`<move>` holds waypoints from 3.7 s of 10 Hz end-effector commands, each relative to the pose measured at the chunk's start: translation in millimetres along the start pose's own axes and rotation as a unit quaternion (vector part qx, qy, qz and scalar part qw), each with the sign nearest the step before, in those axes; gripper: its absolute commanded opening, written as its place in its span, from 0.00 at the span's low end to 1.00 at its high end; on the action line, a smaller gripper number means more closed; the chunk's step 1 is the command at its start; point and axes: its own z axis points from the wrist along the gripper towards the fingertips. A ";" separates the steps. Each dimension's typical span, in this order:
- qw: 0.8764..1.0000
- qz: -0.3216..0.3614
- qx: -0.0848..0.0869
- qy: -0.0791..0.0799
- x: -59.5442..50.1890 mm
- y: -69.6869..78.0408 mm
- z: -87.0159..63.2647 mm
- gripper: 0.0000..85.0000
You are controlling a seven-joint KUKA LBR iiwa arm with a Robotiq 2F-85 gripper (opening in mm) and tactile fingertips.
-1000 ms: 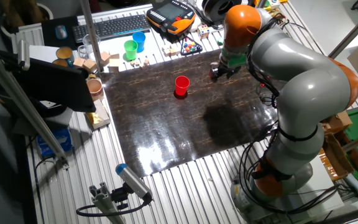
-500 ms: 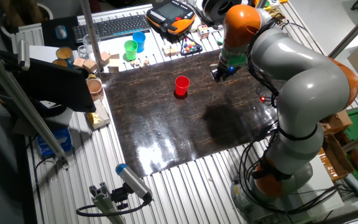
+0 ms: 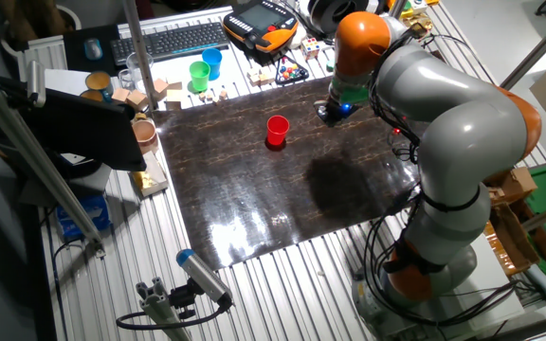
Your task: Pick up the cup
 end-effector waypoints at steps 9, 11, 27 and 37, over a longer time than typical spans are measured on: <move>0.997 0.077 -0.002 0.016 -22.5 6.5 32.5 0.01; 0.995 0.094 0.000 0.017 -23.6 6.7 36.6 0.01; 0.940 0.337 -0.038 0.039 -37.9 11.9 62.5 0.01; 0.928 0.368 -0.037 0.038 -49.4 24.5 77.1 0.01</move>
